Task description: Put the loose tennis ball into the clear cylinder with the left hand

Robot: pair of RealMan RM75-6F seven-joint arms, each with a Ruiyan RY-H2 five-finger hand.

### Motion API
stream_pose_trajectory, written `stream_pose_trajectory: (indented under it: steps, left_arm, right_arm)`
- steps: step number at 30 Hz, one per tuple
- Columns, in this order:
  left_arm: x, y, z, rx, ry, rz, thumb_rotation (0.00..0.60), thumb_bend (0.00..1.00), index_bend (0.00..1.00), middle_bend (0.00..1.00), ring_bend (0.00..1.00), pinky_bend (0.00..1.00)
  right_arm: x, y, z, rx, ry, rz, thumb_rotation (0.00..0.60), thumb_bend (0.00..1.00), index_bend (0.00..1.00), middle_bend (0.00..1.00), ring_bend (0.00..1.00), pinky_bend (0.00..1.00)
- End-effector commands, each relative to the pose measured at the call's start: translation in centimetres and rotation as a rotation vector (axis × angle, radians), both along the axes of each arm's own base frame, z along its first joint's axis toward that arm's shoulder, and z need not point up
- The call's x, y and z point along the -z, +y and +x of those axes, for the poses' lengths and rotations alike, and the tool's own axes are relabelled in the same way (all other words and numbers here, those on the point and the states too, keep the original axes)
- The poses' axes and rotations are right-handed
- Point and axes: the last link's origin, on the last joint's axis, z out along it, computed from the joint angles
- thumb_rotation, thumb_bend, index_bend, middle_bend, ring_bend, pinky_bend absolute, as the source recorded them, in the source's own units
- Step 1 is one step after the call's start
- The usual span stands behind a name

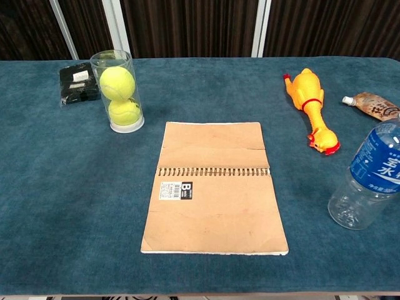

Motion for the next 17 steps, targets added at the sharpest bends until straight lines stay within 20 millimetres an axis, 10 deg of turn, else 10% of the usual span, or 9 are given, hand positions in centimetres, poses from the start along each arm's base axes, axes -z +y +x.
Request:
stream_pose_trajectory:
  steps: [1,9,17]
  left_arm:
    - [-0.9,-2.8,-3.7,-0.006,-0.006,0.017,0.6,0.04,0.18,0.05,0.03,0.12]
    - [-1.8,-5.1,-8.2,-0.035,-0.014,0.04,0.6,0.04,0.18,0.03,0.0,0.09]
    - [-2.2,-5.1,-8.5,-0.022,-0.039,0.056,0.6,0.04,0.17,0.03,0.0,0.09]
  right_arm:
    - [0.0,0.0,0.0,-0.003,0.001,-0.002,0.6,0.35,0.11,0.0,0.01,0.0]
    - [-0.3,0.2,0.1,-0.004,-0.007,-0.009,0.6,0.35,0.11,0.0,0.01,0.0]
    - [-0.3,0.2,0.1,-0.006,-0.006,-0.008,0.6,0.35,0.11,0.0,0.01,0.0]
